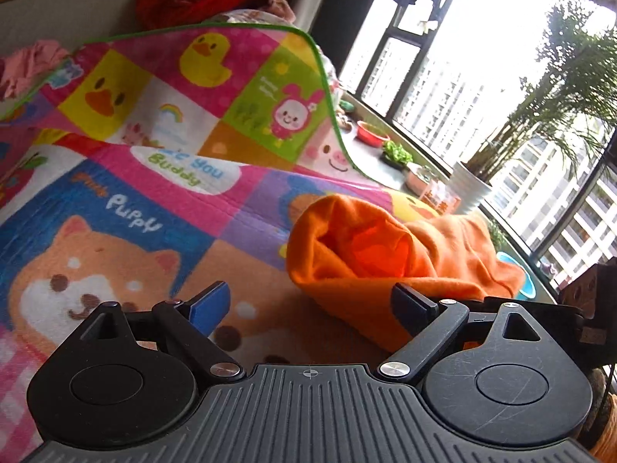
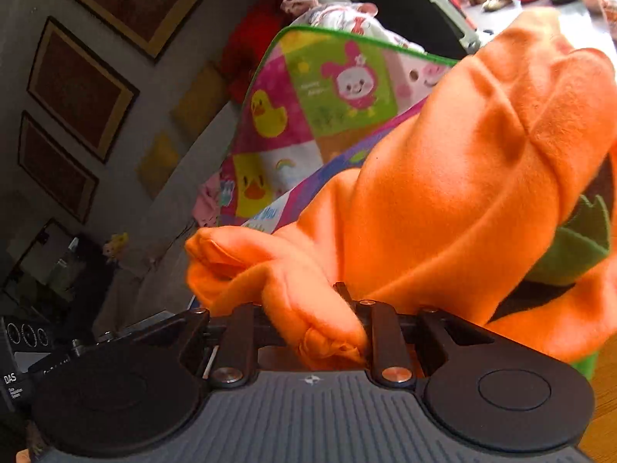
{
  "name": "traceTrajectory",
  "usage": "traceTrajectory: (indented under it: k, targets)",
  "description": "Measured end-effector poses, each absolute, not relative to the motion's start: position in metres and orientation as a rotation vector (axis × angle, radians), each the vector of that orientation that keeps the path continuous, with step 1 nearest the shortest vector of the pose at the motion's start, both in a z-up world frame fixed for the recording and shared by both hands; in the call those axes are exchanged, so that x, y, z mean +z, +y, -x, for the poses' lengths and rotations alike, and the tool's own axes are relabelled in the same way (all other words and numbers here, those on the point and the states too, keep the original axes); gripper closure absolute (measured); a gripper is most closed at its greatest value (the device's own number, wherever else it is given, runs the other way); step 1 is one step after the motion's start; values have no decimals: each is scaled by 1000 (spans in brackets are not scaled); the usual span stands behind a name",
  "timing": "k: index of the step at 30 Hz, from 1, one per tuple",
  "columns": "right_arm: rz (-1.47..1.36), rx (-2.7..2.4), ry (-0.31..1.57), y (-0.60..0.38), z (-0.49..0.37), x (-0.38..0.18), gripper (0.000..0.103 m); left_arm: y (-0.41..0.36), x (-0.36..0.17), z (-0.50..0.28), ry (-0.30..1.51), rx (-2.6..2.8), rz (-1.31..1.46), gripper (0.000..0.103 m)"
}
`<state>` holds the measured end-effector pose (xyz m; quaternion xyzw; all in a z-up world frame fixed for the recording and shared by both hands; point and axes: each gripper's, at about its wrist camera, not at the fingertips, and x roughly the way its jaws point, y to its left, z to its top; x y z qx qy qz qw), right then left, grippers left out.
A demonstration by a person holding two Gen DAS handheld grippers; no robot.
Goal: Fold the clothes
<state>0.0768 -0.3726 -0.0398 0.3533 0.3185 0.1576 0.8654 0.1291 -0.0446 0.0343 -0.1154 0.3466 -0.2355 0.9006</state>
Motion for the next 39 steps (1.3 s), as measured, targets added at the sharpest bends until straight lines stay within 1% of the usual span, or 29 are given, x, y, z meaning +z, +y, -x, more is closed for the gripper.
traceTrajectory:
  k: [7,8,11,14,18,21,23,28,32,33,34,36,38,39]
  targets:
    - [-703,566,751,-262,-98,-24,85,69,40,-104,626,-273,387,8]
    - [-702,609,762,-246,-98,-20,86,79,43,-100,612,-256,401,7]
    - [-715,735,777,-207,-93,-4,86,71,49,-101,598,-286,400,7]
    - [-760,828,749,-197,-82,16,87,64,55,-101,584,-316,399,5]
    - [-899,806,725,-233,-81,16,87,54,63,-101,566,-356,398,4]
    - [-1052,710,724,-274,-87,-7,87,46,69,-101,552,-386,397,4]
    - [-1096,627,696,-299,-89,-20,87,38,73,-102,548,-409,389,4]
    - [-957,382,573,-343,-84,-27,86,-29,60,-124,616,-490,262,3]
    - [-722,202,517,-356,-84,-23,86,-68,41,-144,658,-487,174,2]
    - [-649,179,515,-357,-86,-20,86,-70,39,-147,661,-487,179,2]
    - [-574,185,519,-356,-86,-16,81,-72,37,-150,664,-487,183,2]
    - [-423,268,514,-348,-81,-5,80,-69,35,-150,662,-489,182,2]
    - [-348,336,485,-347,-75,8,78,-62,34,-147,657,-493,177,2]
    - [-322,367,468,-348,-72,15,75,-59,33,-146,654,-495,175,2]
